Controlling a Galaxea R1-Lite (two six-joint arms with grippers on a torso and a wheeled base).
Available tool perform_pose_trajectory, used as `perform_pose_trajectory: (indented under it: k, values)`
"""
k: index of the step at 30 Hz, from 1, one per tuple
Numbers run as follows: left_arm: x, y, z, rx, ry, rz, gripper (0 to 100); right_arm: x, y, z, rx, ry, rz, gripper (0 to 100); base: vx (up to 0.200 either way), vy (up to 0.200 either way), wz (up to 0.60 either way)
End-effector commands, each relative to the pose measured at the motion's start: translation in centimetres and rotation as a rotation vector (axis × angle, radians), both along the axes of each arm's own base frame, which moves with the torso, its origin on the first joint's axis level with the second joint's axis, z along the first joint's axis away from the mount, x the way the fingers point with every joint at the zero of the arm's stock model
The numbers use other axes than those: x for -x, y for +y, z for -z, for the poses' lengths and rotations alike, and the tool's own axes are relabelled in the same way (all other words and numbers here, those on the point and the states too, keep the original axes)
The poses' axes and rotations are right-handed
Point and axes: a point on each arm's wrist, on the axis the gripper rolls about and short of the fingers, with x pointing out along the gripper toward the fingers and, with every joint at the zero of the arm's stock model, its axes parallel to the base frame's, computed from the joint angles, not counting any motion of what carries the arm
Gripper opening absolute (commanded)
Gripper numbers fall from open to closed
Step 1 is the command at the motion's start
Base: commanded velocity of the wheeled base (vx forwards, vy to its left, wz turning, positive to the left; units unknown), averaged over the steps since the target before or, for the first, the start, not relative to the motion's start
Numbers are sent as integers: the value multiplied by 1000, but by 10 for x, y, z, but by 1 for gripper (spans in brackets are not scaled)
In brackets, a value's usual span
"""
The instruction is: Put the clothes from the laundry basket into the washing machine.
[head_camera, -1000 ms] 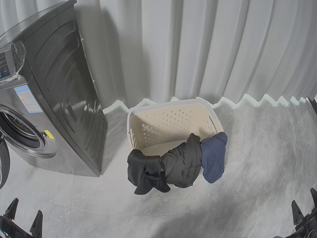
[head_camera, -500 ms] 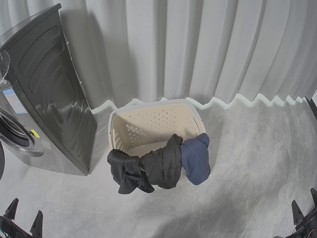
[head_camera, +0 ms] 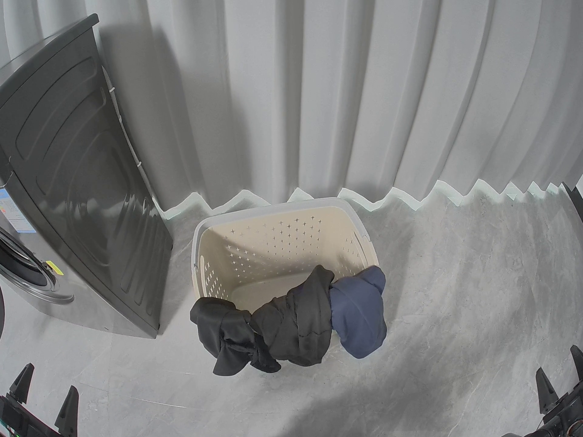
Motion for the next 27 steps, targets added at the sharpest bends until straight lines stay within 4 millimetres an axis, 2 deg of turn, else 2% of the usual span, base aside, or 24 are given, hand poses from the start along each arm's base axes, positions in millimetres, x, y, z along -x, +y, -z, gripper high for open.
perform_pose_trajectory:
  k: [1,6,7,9,11,14,16,18,19,21,22,27]
  values:
    - [0,0,4,1,-2,0,100,1,0,3,-1,-9,0,100,0,0,0]
    - [0,0,5,1,-1,0,100,1,0,-1,-4,-46,9,100,0,0,0]
    - [0,0,4,1,-2,0,100,2,0,-8,-1,-87,4,100,0,0,0]
    - [0,0,4,1,-2,0,100,12,0,-39,-2,-208,4,100,0,0,0]
    - [0,0,4,1,-4,0,100,13,0,-62,-4,-195,-2,100,0,0,0]
    - [0,0,5,1,-1,0,100,3,0,-66,-13,-76,-23,100,0,0,0]
    - [0,0,4,1,-2,0,100,-13,0,-60,-34,63,-75,100,0,0,0]
    - [0,0,4,1,-2,0,100,-17,0,-59,-40,95,-86,100,0,0,0]
    - [0,0,4,1,-2,0,100,-31,2,-56,-45,196,-117,100,0,0,0]
    - [0,0,4,1,-2,0,100,-35,2,-56,-43,217,-122,100,0,0,0]
    - [0,0,4,1,-4,0,100,-48,4,-57,-50,287,-129,100,0,0,0]
    - [0,0,5,1,-1,0,100,-78,9,-58,-111,390,-159,100,0,0,0]
